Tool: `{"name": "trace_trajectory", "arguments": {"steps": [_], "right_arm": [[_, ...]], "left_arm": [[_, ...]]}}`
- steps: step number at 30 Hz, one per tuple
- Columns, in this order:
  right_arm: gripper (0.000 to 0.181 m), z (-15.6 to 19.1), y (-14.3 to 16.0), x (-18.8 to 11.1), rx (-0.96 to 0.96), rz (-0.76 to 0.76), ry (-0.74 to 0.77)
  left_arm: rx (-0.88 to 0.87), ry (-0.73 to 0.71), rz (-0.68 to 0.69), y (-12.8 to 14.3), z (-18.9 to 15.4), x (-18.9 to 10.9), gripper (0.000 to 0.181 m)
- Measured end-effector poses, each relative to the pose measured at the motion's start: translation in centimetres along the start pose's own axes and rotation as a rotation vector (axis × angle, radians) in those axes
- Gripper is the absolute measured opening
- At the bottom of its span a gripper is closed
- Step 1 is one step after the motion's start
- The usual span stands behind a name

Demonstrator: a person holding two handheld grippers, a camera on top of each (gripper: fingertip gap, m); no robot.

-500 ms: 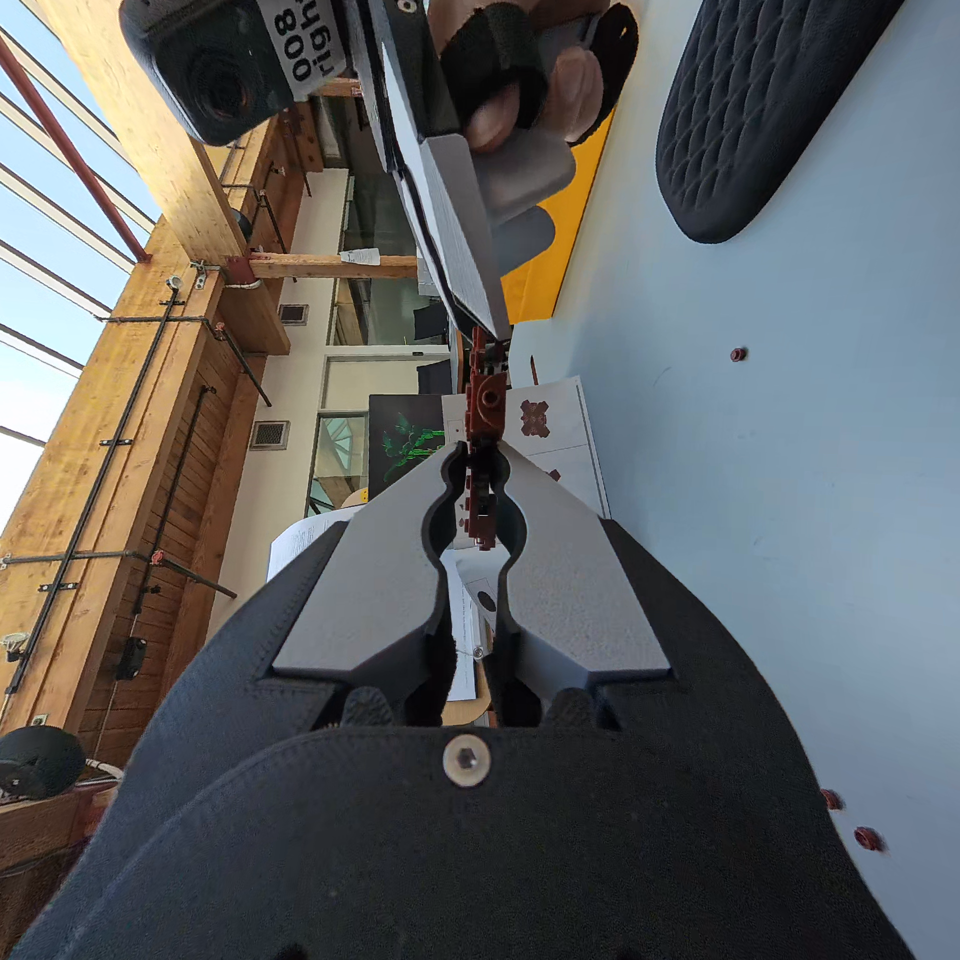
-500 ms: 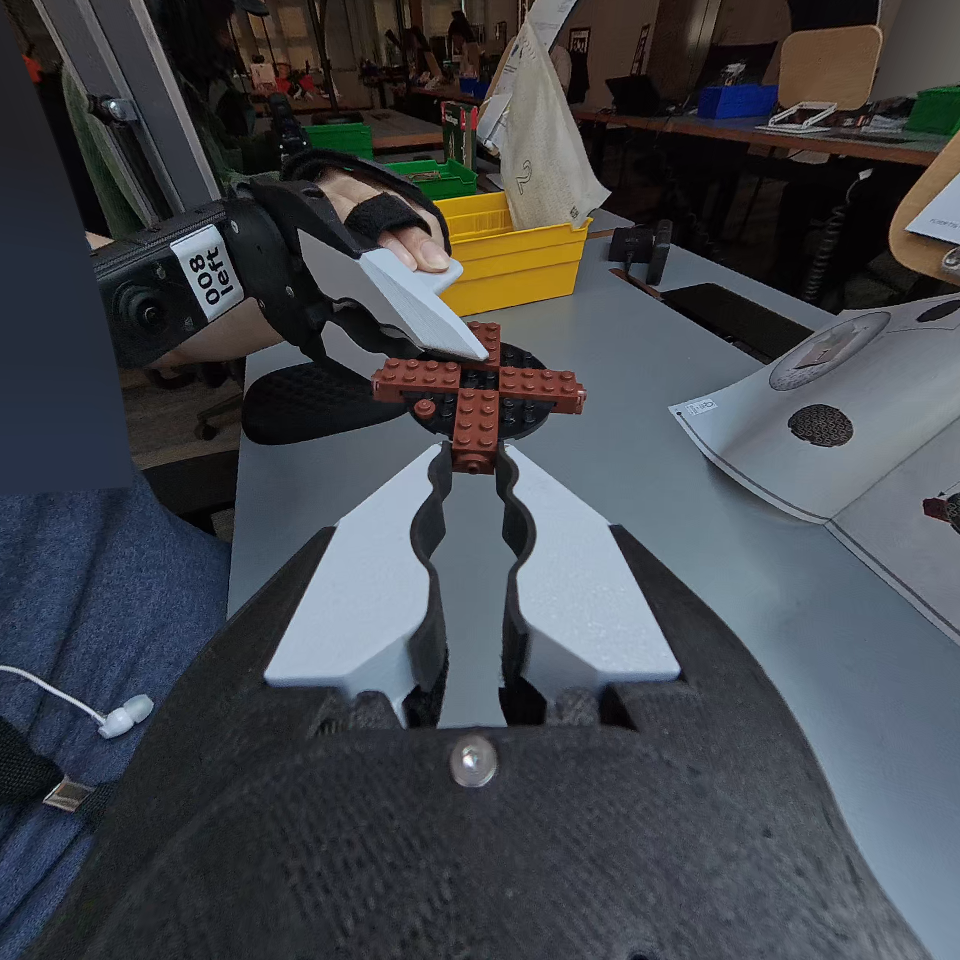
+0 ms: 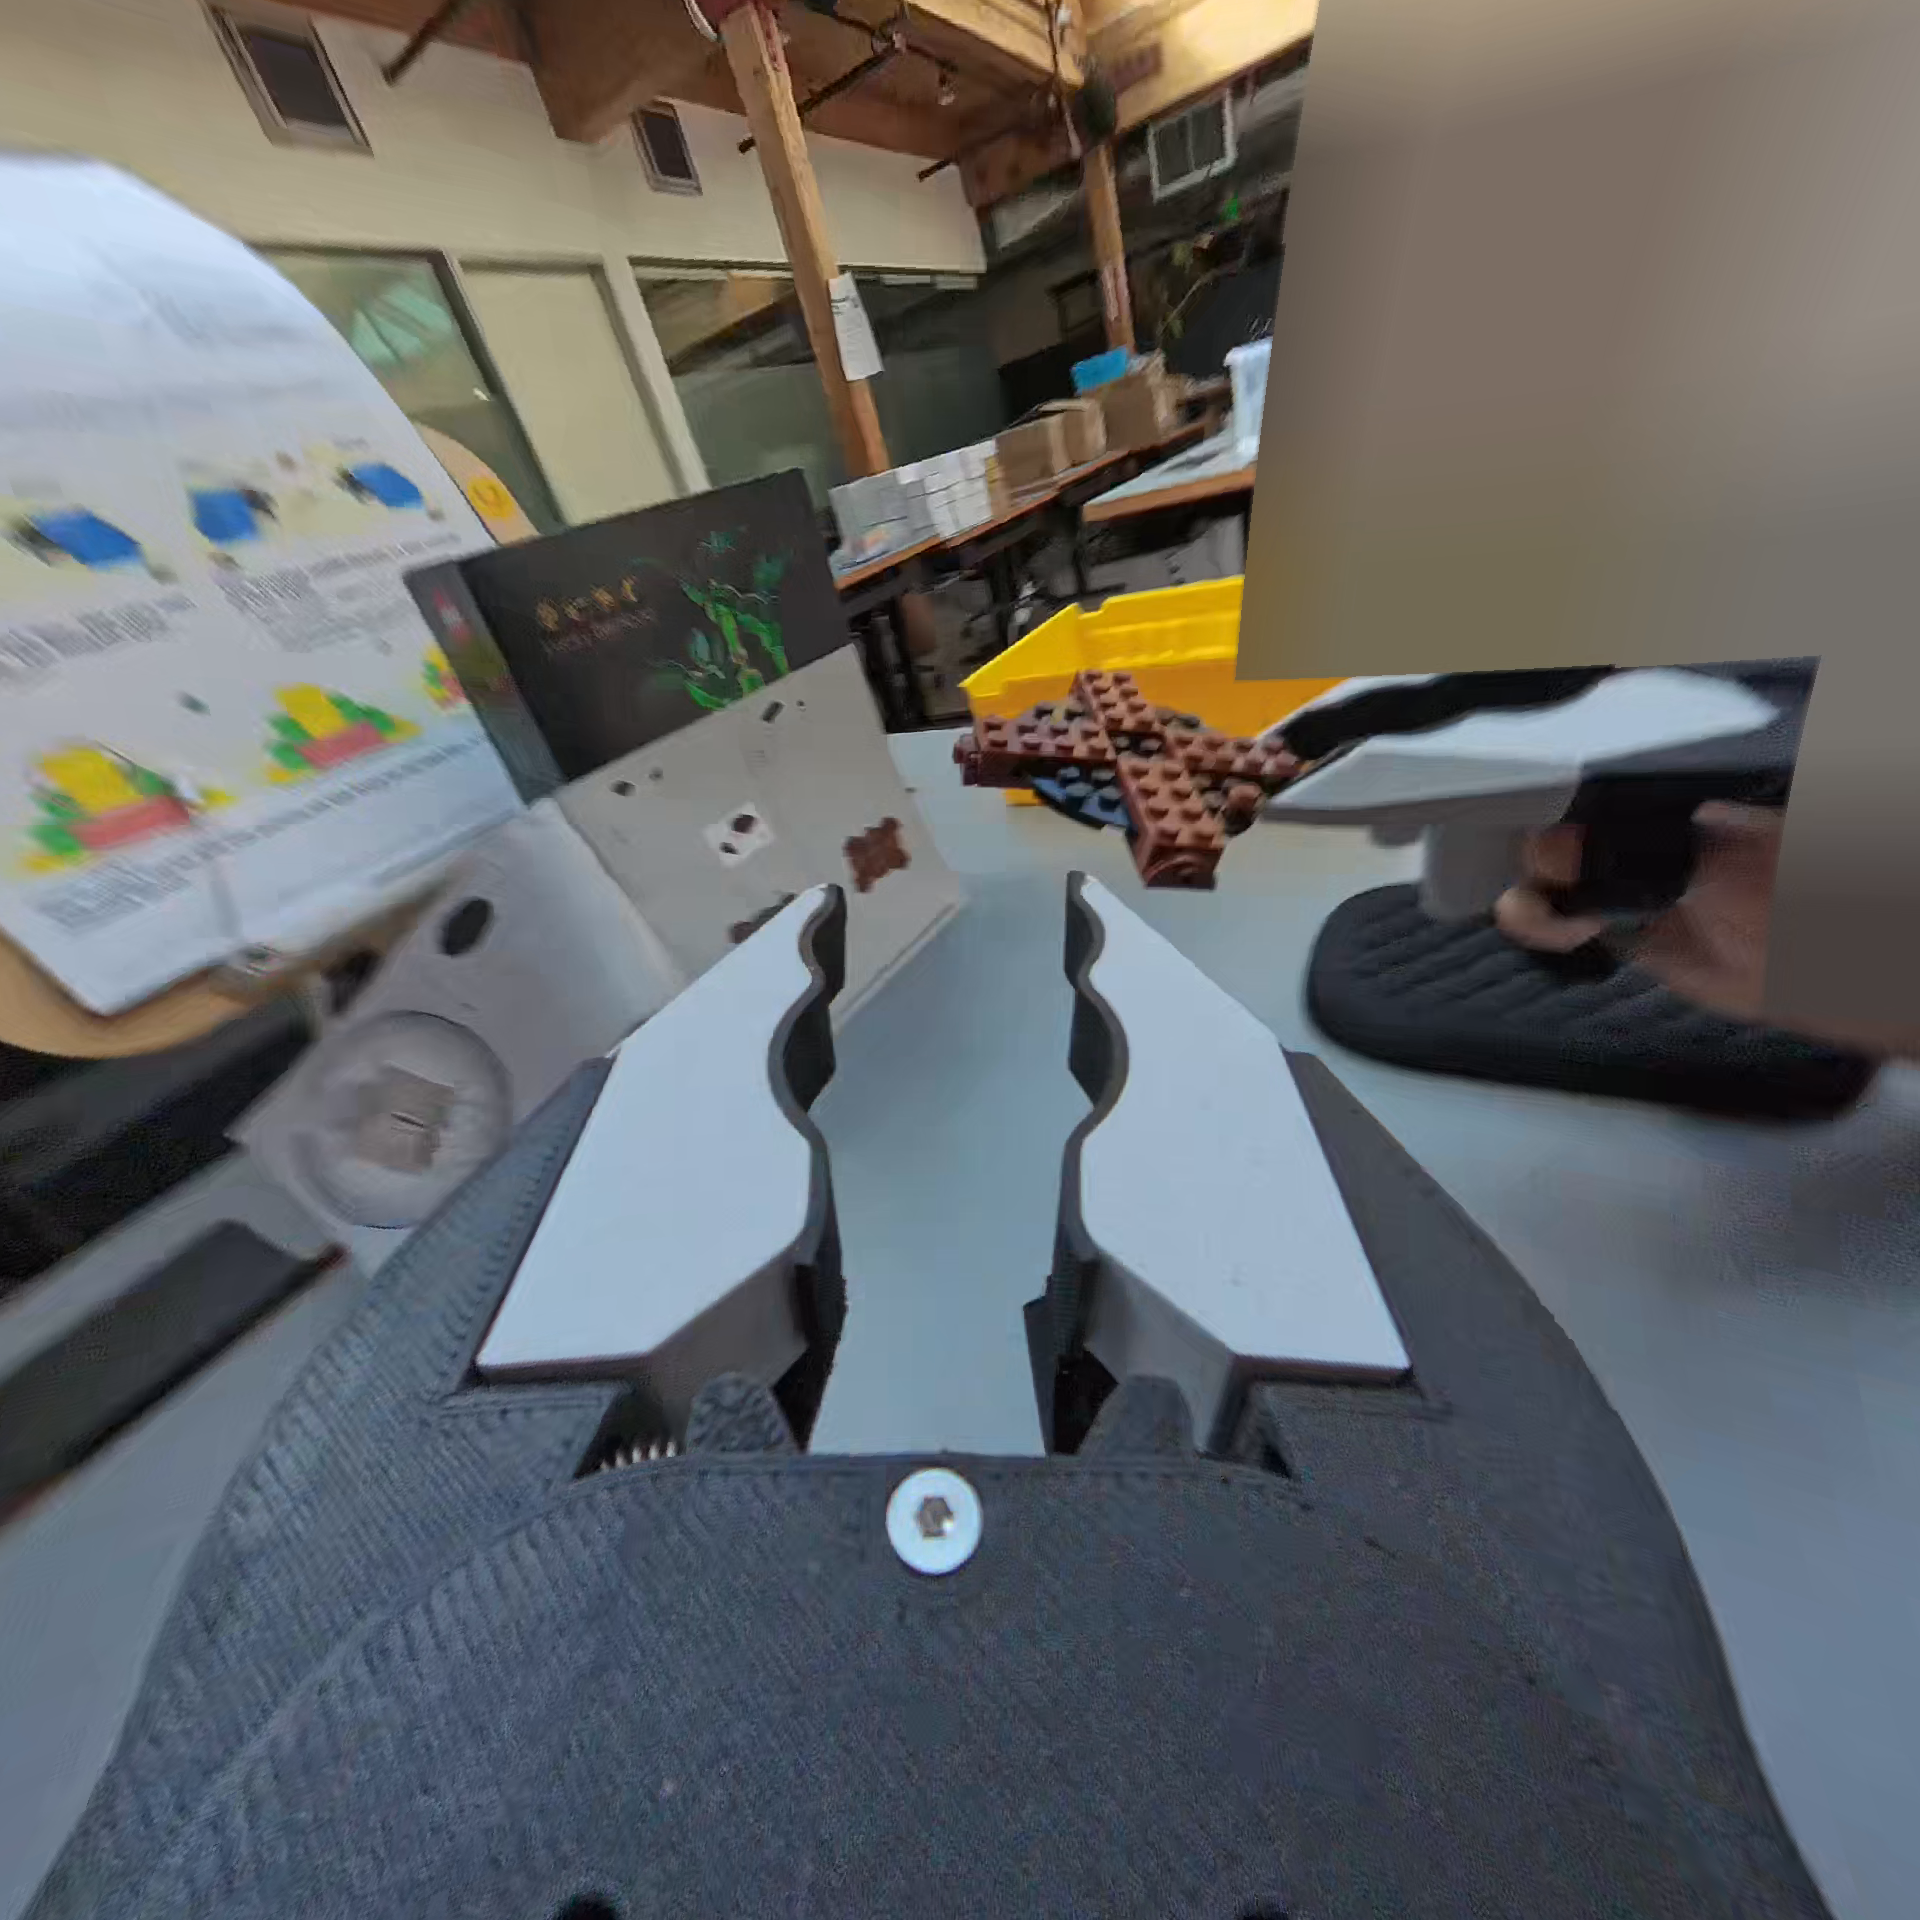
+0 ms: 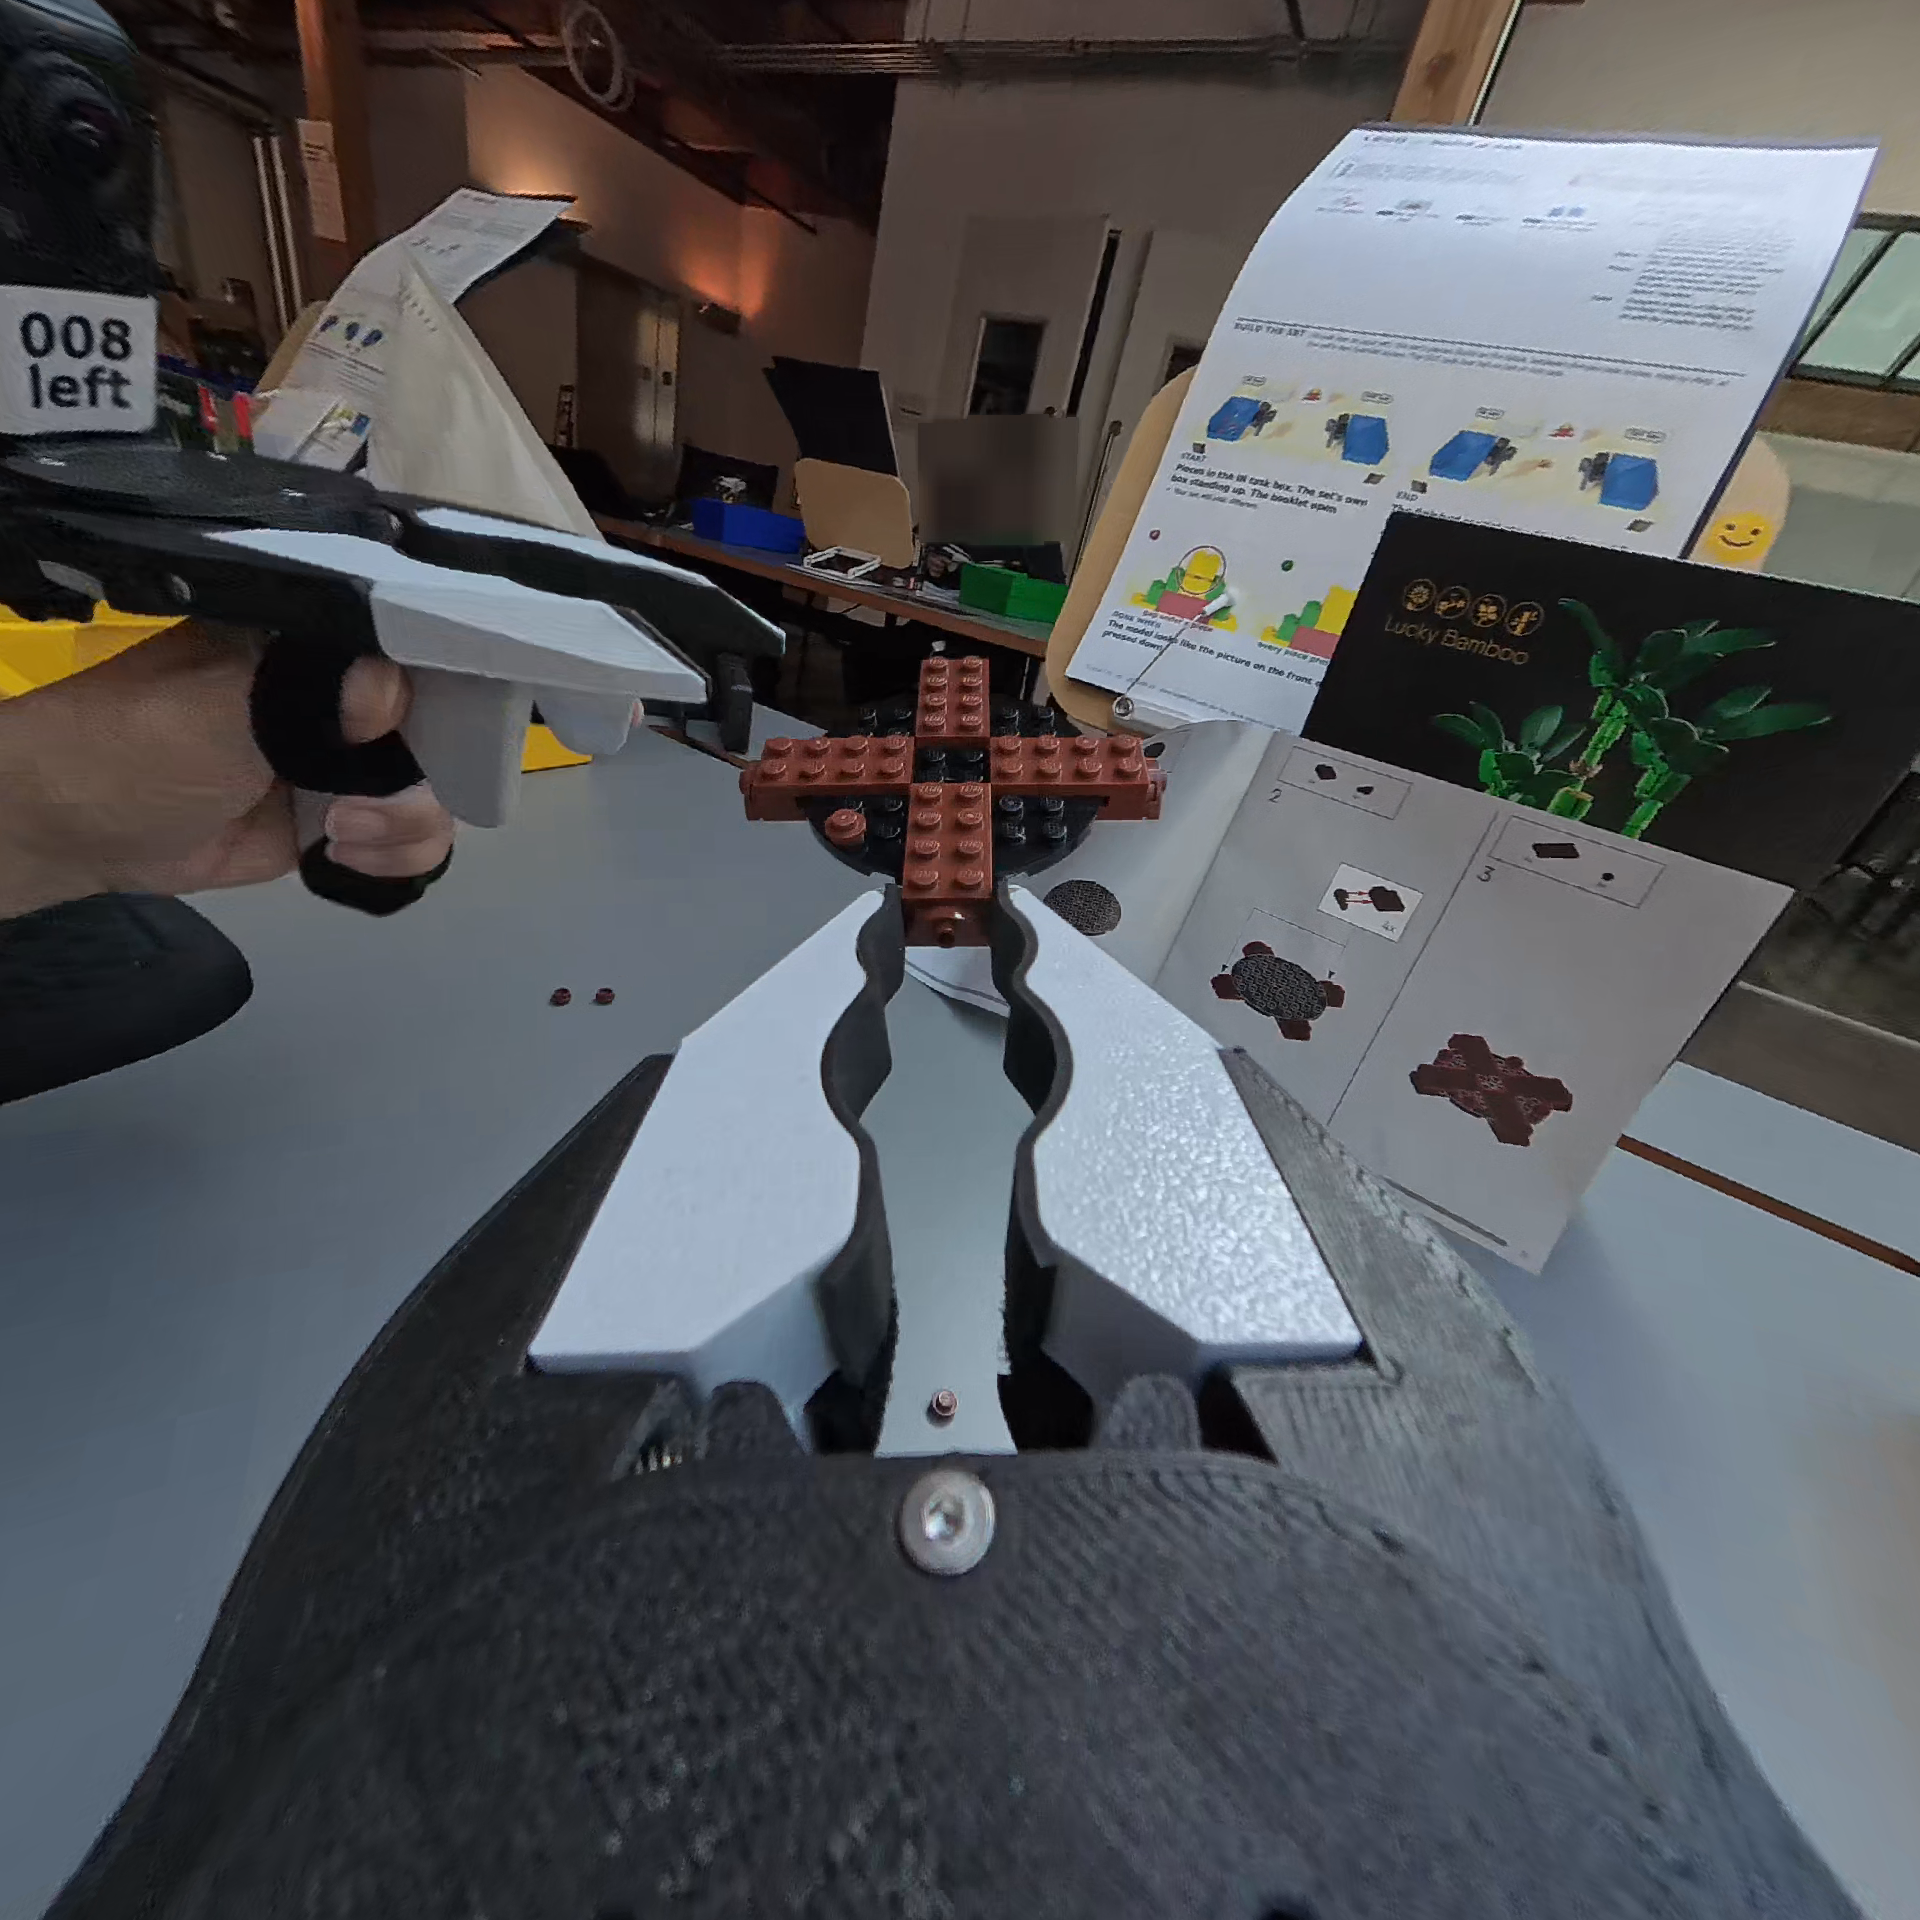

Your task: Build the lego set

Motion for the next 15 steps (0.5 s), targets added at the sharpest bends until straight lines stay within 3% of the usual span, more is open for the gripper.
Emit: {"name": "trace_trajectory", "arguments": {"steps": [2,3,6,7,9,10,15], "right_arm": [[0.015,0.5,0.3,0.6,0.025,-0.018,0.026],[0.015,0.8,0.6,1.0,0.03,-0.009,0.035],[0.015,1.3,1.3,2.1,0.008,0.021,0.075],[0.015,1.4,1.4,2.3,0.007,0.025,0.081],[0.015,1.6,1.6,2.5,-0.004,0.032,0.098],[0.015,1.6,1.8,2.7,-0.015,0.038,0.109],[0.016,2.2,2.7,3.4,-0.044,0.09,0.101]], "left_arm": [[-0.391,0.274,-0.061,0.2,0.5,1.2,0.064],[-0.506,0.371,-0.065,0.5,0.5,2.0,0.065],[-0.716,0.484,-0.042,1.7,0.7,4.4,0.067],[-0.761,0.526,-0.039,2.0,0.6,5.0,0.061],[-0.833,0.64,-0.027,2.4,0.5,6.0,0.027],[-0.872,0.693,-0.021,2.7,0.5,6.5,0.019],[-0.93,0.748,0.028,3.6,0.9,8.1,0.007]]}}
Point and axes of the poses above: each gripper's, where its closed fingertips meet, x out along the fingers, y out of its underside, z = x × y across the jaws, the point moved 8 cm from there along -x, back along the fingers, and after that the axes turned 14 degrees about z, right-handed, at the moved point
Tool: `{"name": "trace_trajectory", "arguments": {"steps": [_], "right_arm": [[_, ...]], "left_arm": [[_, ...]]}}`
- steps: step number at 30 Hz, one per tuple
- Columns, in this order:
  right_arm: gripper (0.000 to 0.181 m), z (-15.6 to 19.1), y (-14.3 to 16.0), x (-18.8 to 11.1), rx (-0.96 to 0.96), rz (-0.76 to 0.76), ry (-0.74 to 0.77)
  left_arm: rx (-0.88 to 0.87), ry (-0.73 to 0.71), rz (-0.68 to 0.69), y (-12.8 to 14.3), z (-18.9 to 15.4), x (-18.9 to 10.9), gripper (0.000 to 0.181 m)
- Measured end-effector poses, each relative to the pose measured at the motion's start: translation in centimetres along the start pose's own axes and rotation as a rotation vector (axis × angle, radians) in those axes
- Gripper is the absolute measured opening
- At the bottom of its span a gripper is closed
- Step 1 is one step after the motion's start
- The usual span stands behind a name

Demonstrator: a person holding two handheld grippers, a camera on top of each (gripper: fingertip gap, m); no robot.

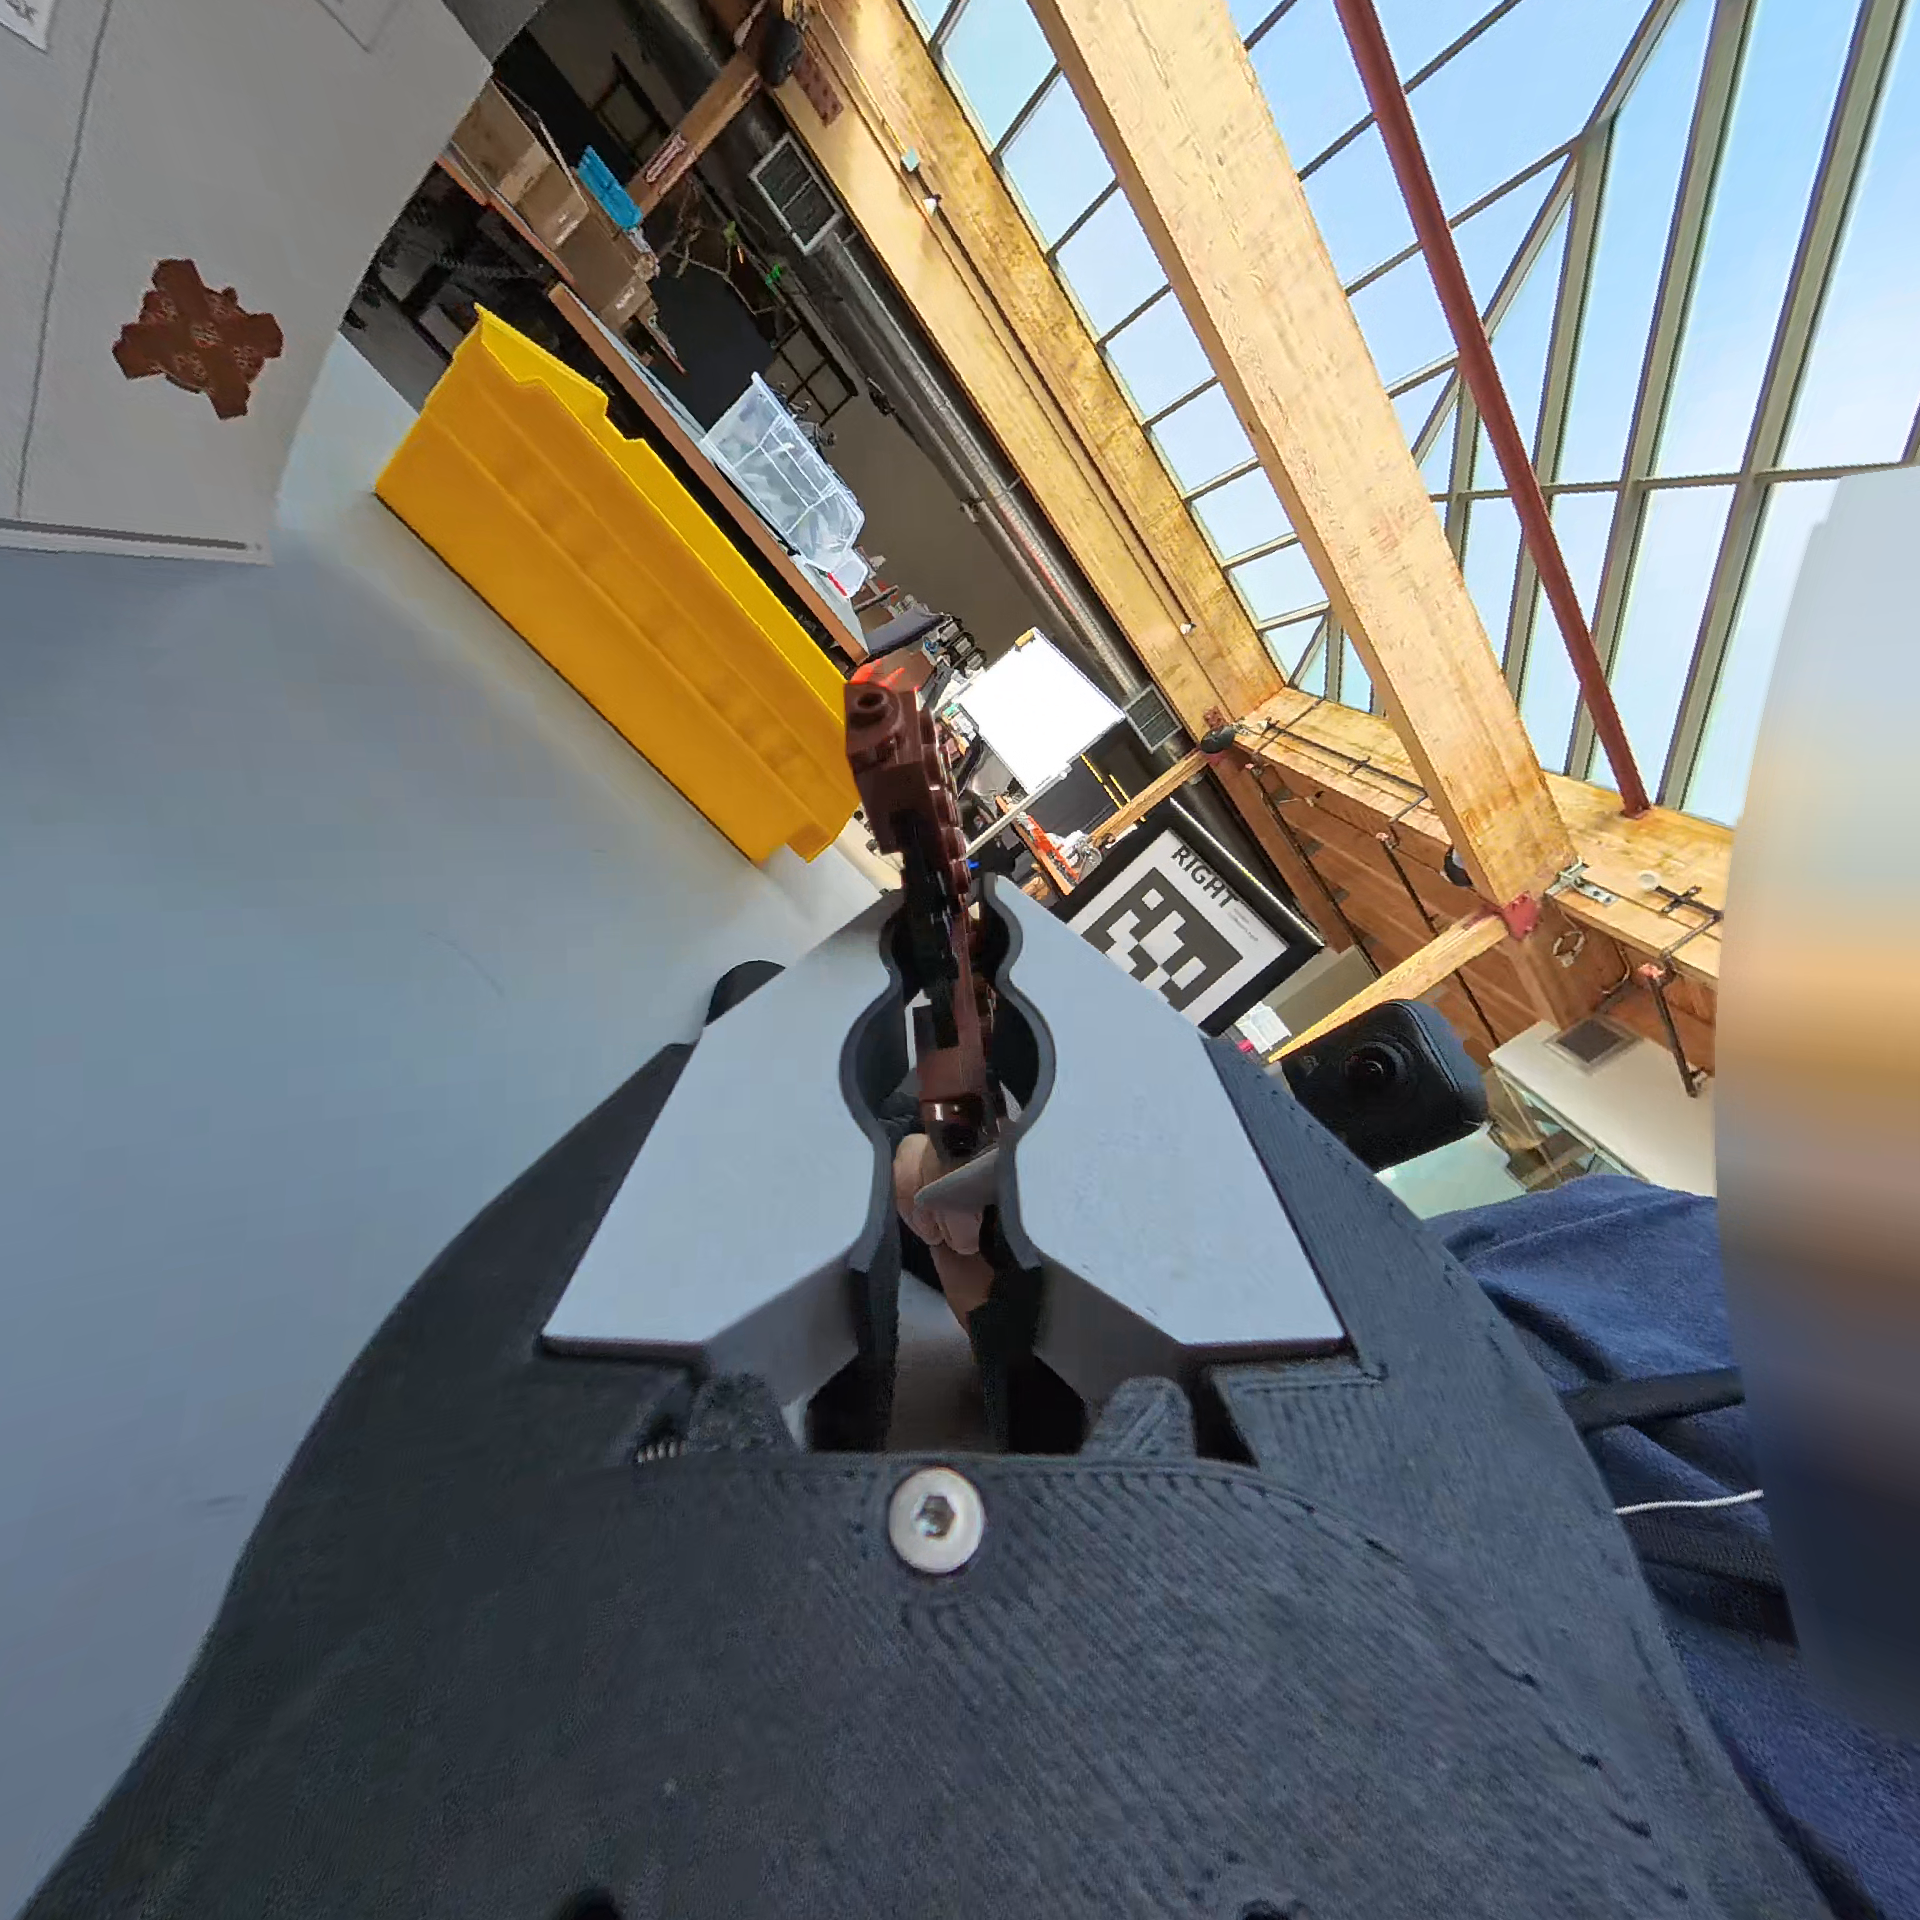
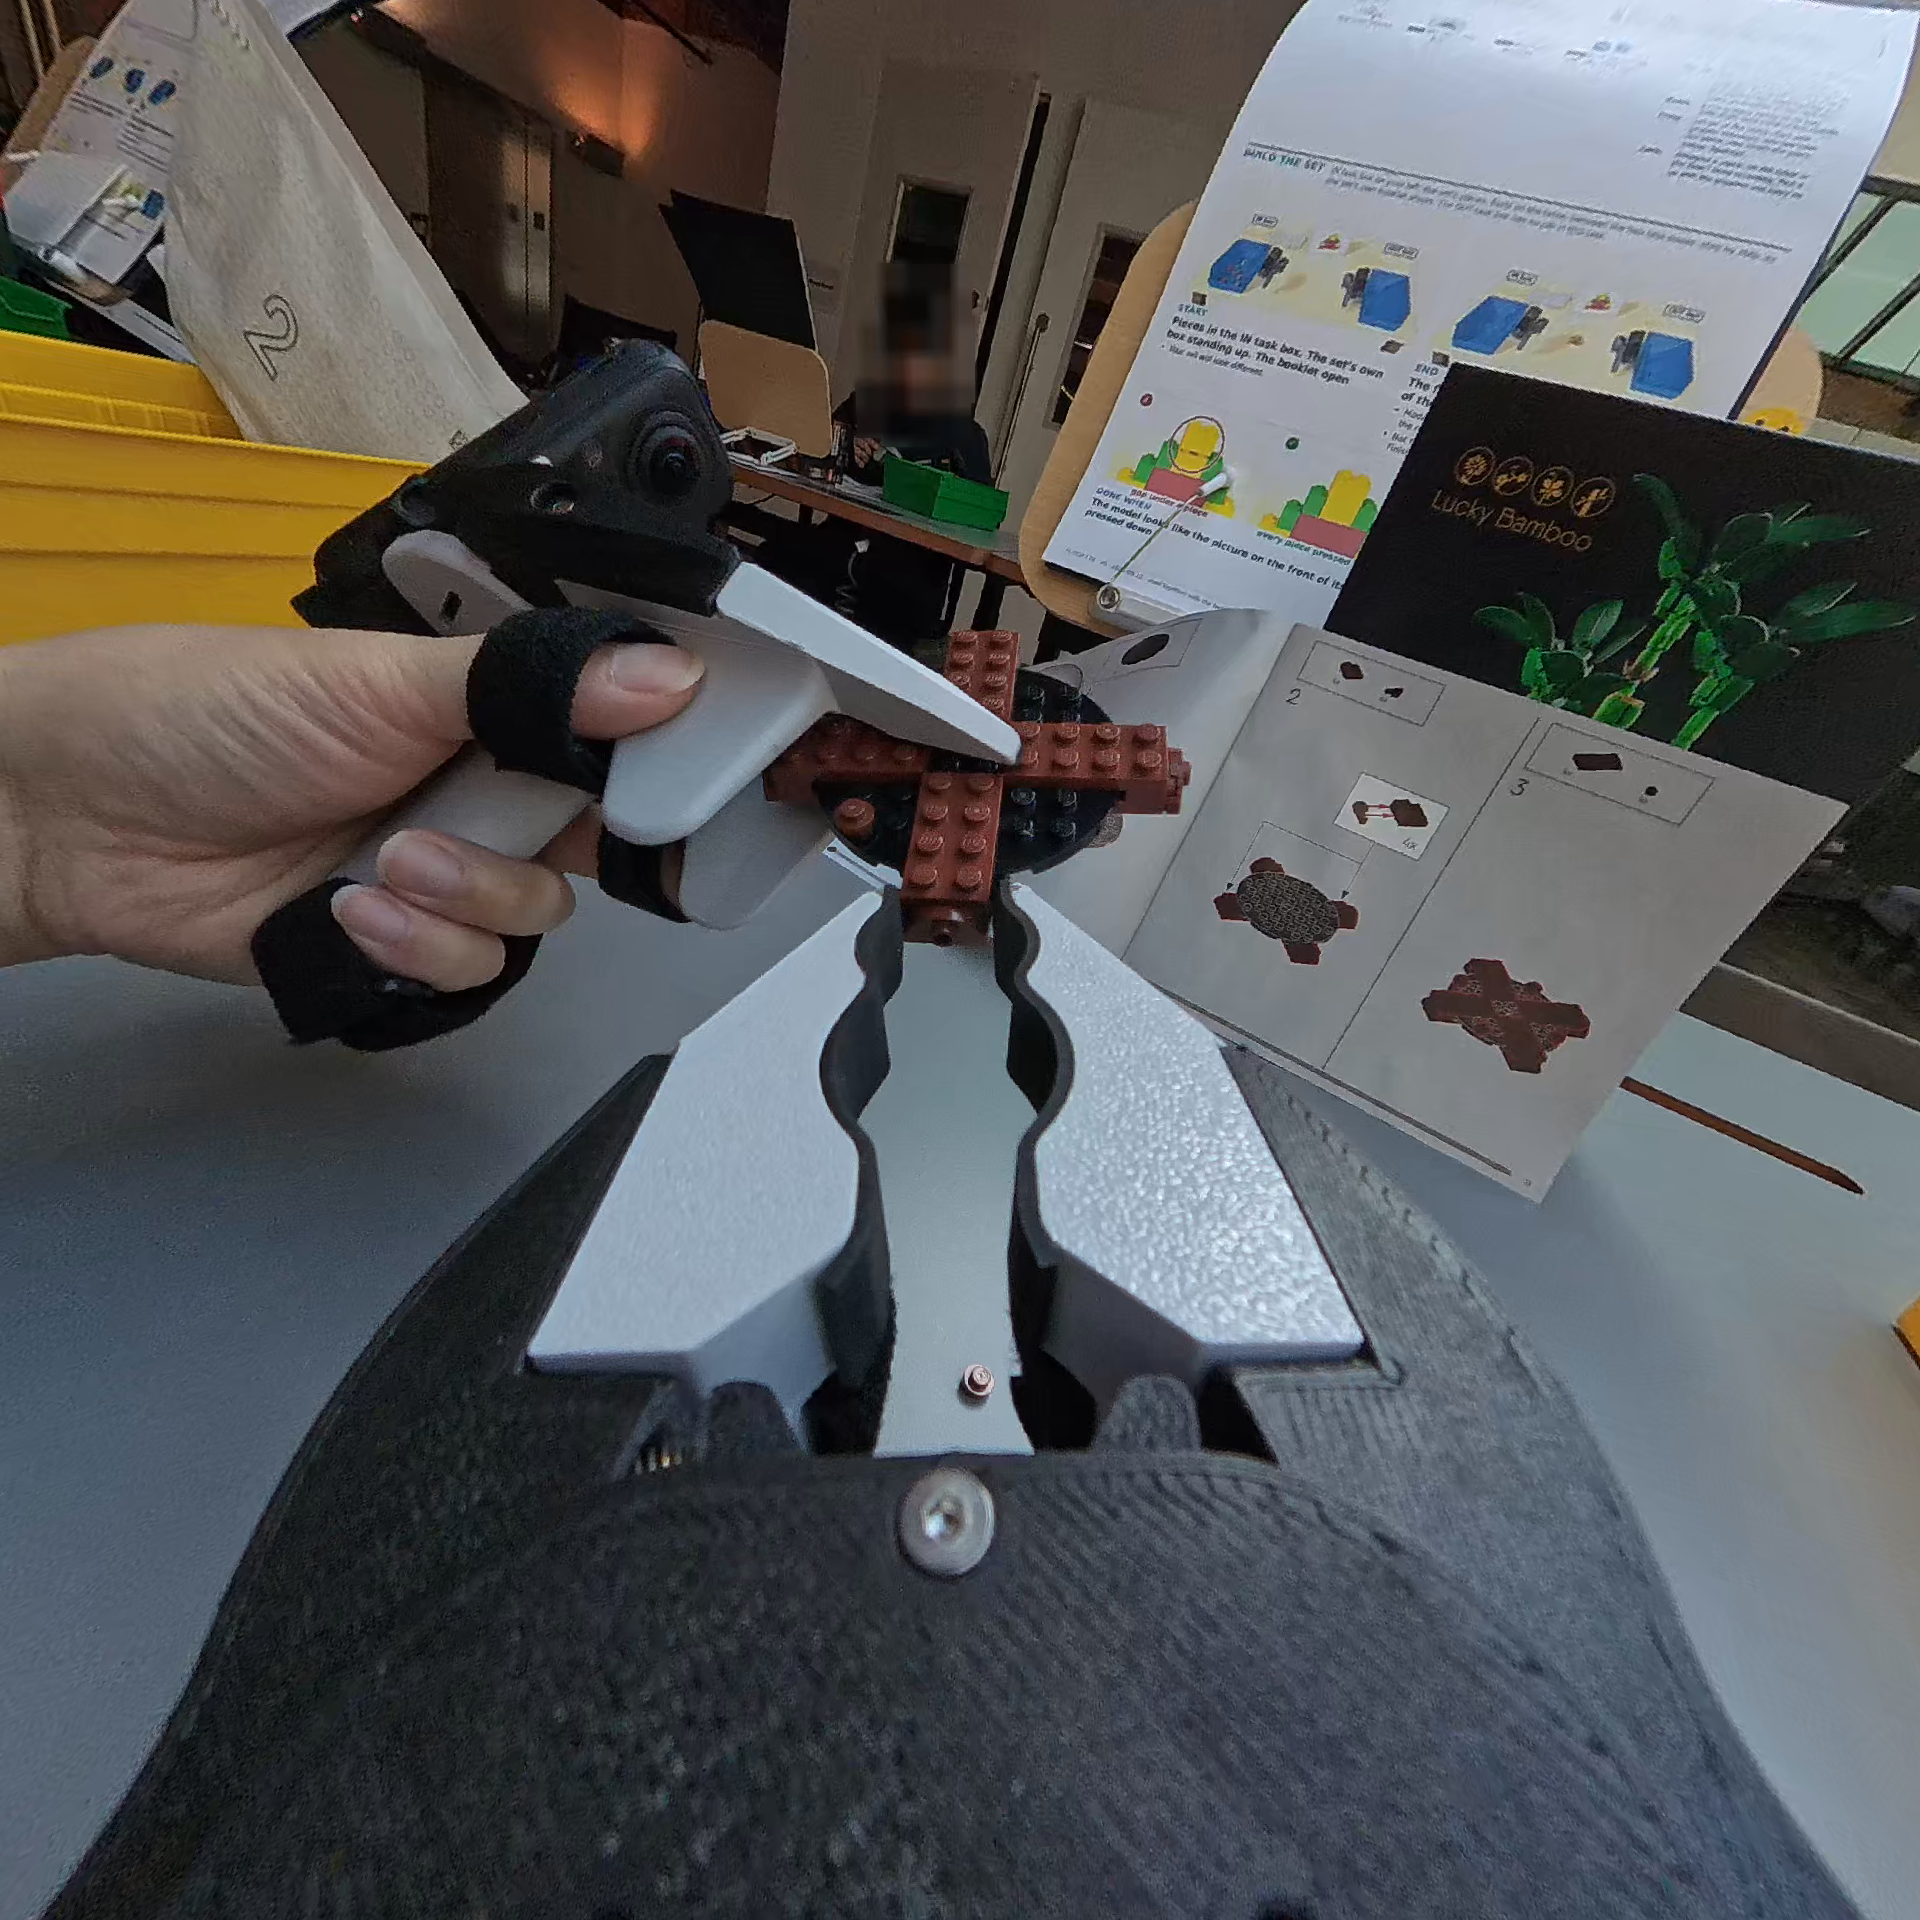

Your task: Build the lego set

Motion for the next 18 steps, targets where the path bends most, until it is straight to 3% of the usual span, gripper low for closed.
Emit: {"name": "trace_trajectory", "arguments": {"steps": [5,14,16,18], "right_arm": [[0.017,0.0,0.6,0.4,0.013,0.018,-0.026],[0.018,0.8,0.6,0.8,-0.006,0.024,-0.072],[0.031,0.6,0.7,0.5,-0.027,0.03,-0.067],[0.032,-0.2,0.4,-0.3,-0.078,0.021,-0.091]], "left_arm": [[0.031,-0.046,0.067,-0.5,0.3,0.1,0.006],[-0.02,-0.021,0.026,0.0,1.0,-1.0,0.006],[-0.048,-0.019,0.022,0.0,1.2,-1.8,0.006],[-0.076,-0.04,0.035,0.3,1.7,-2.7,0.006]]}}
Point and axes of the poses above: each gripper's, where its closed fingertips meet, x out along the fingers, y out of its underside, z = x × y across the jaws, the point moved 8 cm from there along -x, back along the fingers, and after that the axes turned 14 degrees about z, right-handed, at the moved point
